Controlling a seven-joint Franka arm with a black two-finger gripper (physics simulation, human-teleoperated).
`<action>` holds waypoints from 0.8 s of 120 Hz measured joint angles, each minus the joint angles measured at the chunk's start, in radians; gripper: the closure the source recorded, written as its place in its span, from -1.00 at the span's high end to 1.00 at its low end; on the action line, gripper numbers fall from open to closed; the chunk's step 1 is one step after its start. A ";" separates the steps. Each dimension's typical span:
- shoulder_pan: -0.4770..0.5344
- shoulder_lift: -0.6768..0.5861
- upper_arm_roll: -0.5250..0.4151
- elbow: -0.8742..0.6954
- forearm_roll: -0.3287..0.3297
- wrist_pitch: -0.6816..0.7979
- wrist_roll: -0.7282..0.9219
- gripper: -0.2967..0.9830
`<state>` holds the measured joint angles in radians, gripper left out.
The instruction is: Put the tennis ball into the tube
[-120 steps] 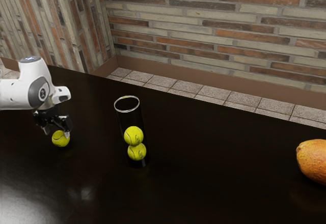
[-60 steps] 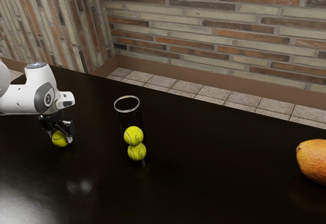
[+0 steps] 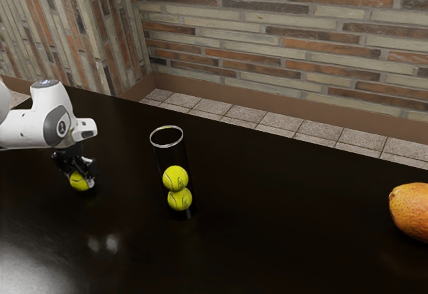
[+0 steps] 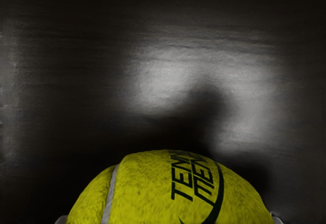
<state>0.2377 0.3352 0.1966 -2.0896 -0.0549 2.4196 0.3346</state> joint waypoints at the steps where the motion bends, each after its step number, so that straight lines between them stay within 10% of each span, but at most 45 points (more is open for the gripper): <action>1: 0.000 -0.004 0.000 0.000 0.000 -0.003 0.000 0.00; 50: -0.063 -0.429 -0.107 0.003 -0.017 -0.300 -0.065 -0.21; 96: -0.275 -0.419 -0.172 0.113 0.000 -0.395 -0.188 -0.21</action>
<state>-0.0373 -0.0842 0.0248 -1.9768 -0.0554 2.0251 0.1468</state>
